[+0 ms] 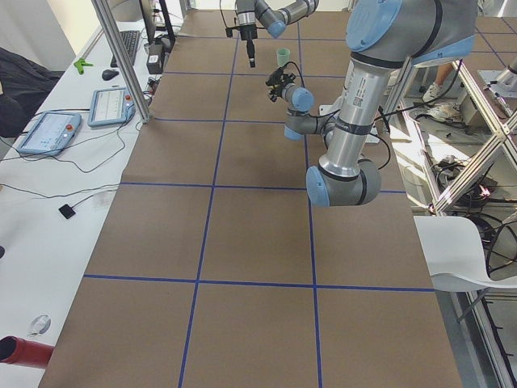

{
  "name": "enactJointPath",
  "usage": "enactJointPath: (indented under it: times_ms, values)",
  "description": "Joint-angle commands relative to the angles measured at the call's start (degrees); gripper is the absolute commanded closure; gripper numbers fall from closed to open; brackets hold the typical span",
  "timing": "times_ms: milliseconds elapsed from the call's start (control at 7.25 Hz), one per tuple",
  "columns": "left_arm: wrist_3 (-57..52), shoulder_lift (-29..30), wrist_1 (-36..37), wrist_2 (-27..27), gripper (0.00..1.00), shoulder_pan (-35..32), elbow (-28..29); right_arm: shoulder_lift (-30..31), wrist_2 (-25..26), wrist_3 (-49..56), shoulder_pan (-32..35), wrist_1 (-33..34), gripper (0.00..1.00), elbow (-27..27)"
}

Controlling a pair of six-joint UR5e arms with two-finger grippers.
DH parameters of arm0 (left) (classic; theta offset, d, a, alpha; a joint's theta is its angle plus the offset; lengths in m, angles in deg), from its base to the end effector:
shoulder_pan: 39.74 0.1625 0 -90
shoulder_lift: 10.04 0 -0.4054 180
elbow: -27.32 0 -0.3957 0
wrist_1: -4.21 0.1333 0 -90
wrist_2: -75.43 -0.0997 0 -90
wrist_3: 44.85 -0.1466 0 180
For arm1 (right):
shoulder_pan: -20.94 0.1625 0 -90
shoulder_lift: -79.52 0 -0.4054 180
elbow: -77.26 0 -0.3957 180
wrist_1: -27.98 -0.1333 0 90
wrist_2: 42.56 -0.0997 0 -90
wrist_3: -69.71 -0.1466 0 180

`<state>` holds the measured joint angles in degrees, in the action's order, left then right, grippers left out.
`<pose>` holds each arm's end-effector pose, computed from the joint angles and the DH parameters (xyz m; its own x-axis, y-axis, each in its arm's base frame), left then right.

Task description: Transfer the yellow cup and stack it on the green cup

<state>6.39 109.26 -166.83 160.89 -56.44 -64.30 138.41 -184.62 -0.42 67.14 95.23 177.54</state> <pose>0.5676 -0.3216 0.1656 -0.0559 0.6684 -0.7417 0.5025 0.6608 0.5576 -0.4239 -0.4676 0.1976 0.2678 -0.0227 0.9632 0.1472 0.9889 -0.0177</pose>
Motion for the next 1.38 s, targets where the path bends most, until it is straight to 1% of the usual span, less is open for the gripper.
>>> enactJointPath:
  times_ms: [0, 138, 276, 414, 552, 828, 1241]
  values:
    - [-4.1, 1.4, -0.6, 3.3, 0.86, 0.1, 0.5, -0.3, -3.8, -1.5, -0.4, 0.0, 0.02, -0.4]
    - [-7.1, 2.4, -0.6, 4.4, 0.86, -0.3, 1.2, -0.4, -4.9, -1.6, -0.7, 0.2, 0.02, -0.8]
    - [-7.1, 2.5, -0.6, 4.4, 0.86, -0.3, 1.3, -0.4, -5.4, -1.6, -1.2, 0.2, 0.02, -1.2]
    - [-7.2, 2.5, -0.6, 4.5, 0.86, -0.5, 1.3, -0.4, -7.8, -2.1, -1.5, 0.6, 0.05, -1.4]
    - [-7.2, 2.5, -0.8, 6.1, 0.86, -1.8, 1.7, -0.5, -12.0, -2.3, -1.1, 2.3, 0.06, -1.3]
    - [-7.1, 2.5, -0.8, 7.2, 0.86, -3.3, 2.1, -0.4, -13.8, -2.3, -0.9, 2.7, 0.07, -1.1]
    - [-7.0, 2.6, -0.8, 7.9, 0.86, -3.6, 2.3, -0.4, -13.8, -2.4, -0.9, 2.9, 0.16, -1.7]
